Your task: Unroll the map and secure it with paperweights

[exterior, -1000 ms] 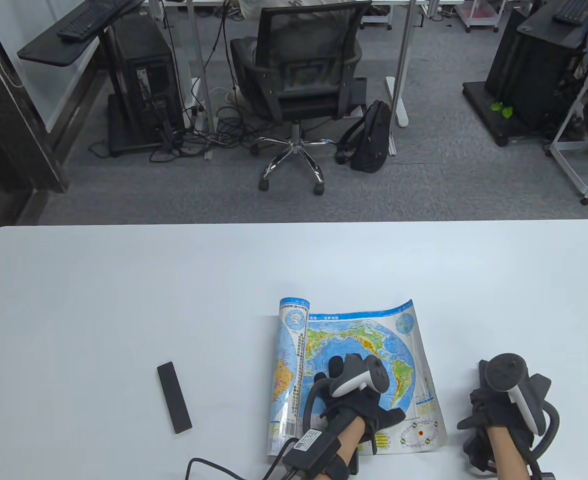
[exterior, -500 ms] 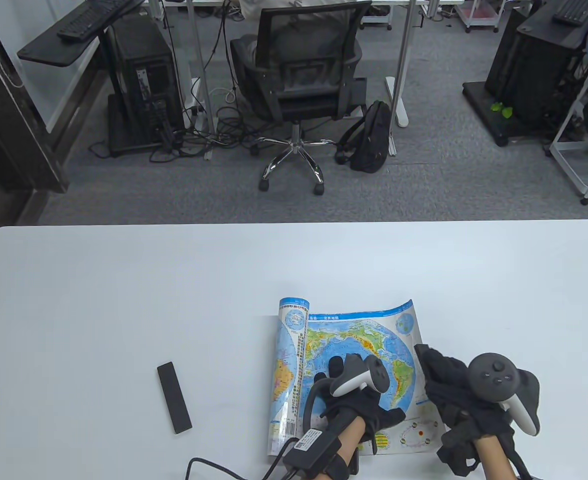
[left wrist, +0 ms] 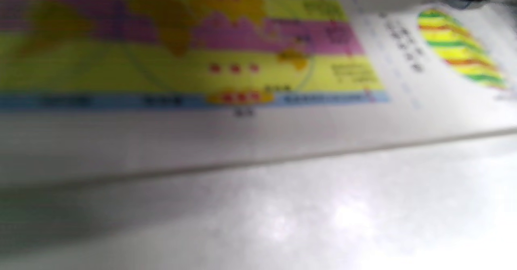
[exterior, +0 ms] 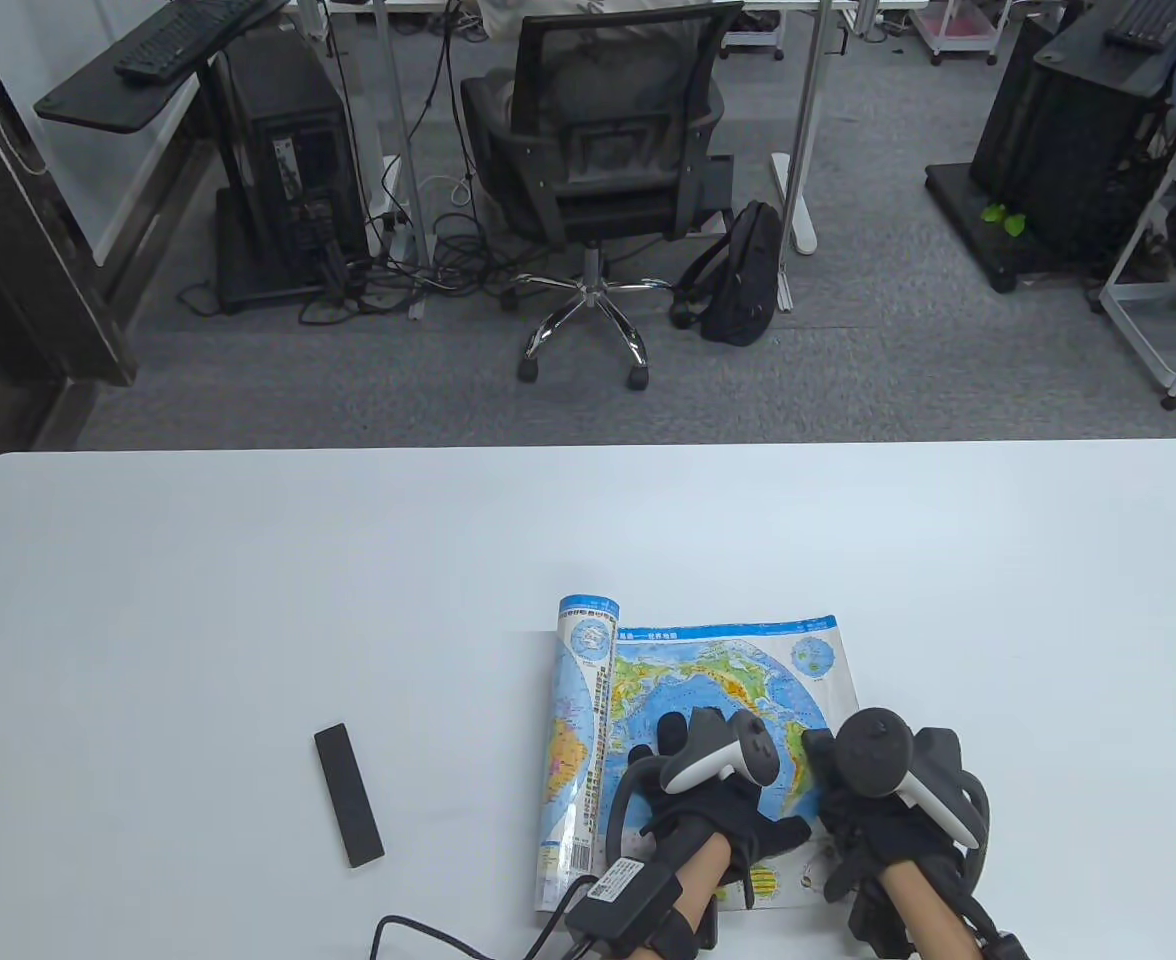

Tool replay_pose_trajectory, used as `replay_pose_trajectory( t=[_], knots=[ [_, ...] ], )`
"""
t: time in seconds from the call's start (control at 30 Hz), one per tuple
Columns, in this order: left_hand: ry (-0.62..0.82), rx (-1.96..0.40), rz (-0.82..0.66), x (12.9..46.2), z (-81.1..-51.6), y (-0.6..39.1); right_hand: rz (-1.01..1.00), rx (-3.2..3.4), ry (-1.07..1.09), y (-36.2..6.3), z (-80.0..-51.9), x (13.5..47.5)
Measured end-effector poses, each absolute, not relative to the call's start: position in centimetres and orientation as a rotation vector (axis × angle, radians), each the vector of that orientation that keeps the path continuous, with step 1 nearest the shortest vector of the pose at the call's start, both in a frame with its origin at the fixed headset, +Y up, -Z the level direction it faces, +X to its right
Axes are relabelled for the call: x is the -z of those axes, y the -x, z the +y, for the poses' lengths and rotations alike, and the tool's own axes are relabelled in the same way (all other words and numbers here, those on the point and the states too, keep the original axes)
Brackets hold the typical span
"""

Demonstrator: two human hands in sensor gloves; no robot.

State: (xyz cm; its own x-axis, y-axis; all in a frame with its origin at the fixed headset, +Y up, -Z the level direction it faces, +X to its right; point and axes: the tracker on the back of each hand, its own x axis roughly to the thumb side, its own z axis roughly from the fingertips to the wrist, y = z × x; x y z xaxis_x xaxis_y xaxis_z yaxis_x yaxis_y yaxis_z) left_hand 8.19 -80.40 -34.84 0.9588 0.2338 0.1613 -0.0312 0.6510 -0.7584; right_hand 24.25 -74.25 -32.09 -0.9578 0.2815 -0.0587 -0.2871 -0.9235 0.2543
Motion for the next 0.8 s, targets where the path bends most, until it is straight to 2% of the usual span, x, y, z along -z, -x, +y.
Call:
replay_pose_trajectory(
  t=[0.4,0.8],
  knots=[
    [0.844,-0.149,-0.256,34.9,-80.4,-8.2,0.336,-2.995,0.142,-23.3,-75.3,33.4],
    [0.842,-0.141,-0.254,34.9,-80.3,-8.3,0.338,-3.012,0.277,-24.1,-75.6,35.9]
  ],
)
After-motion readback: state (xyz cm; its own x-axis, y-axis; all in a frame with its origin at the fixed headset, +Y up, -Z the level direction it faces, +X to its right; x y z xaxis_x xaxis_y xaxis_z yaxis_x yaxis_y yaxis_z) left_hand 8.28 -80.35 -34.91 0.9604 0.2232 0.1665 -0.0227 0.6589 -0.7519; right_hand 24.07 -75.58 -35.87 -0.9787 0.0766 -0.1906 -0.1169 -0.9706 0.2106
